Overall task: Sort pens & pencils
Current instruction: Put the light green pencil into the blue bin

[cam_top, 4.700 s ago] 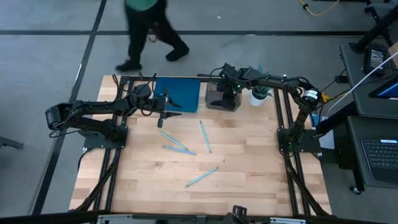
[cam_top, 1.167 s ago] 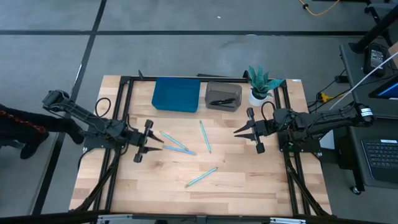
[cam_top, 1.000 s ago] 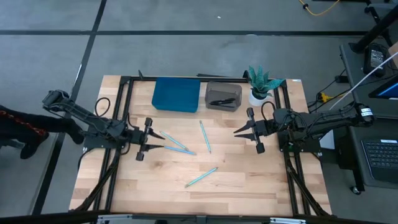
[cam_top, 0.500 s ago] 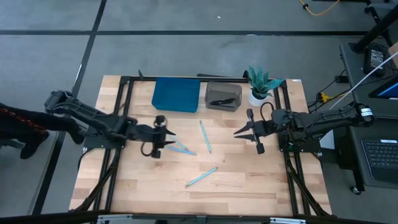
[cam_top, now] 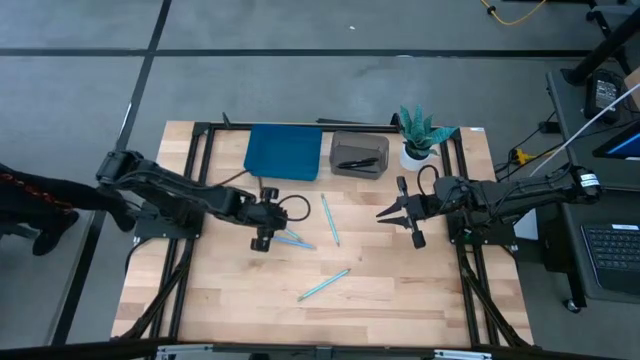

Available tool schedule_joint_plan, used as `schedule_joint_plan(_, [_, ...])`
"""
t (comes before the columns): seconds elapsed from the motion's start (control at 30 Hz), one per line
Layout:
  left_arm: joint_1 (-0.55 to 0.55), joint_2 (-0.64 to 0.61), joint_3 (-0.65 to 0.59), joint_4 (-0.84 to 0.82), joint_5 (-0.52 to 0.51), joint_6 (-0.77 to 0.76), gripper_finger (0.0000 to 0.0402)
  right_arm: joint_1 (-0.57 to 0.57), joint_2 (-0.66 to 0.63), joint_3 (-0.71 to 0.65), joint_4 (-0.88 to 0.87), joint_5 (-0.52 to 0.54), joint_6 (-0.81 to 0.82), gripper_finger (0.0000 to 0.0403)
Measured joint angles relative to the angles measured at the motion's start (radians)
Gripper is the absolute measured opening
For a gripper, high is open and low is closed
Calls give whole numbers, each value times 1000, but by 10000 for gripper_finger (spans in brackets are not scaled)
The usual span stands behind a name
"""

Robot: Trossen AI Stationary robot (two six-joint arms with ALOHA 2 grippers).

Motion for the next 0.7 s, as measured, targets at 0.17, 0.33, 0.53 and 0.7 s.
schedule_joint_plan(0.17, [27,68,0,-27,59,25,137,0,0,0,0,0,-1,60])
schedule_joint_plan(0.33, [44,107,0,-49,75,48,137,0,0,0,0,-1,-3,60])
schedule_joint_plan(0.53, [64,122,0,-50,75,57,137,0,0,0,0,-1,-4,60])
schedule_joint_plan(0.7, [74,142,0,-41,96,102,137,0,0,0,0,-2,-5,60])
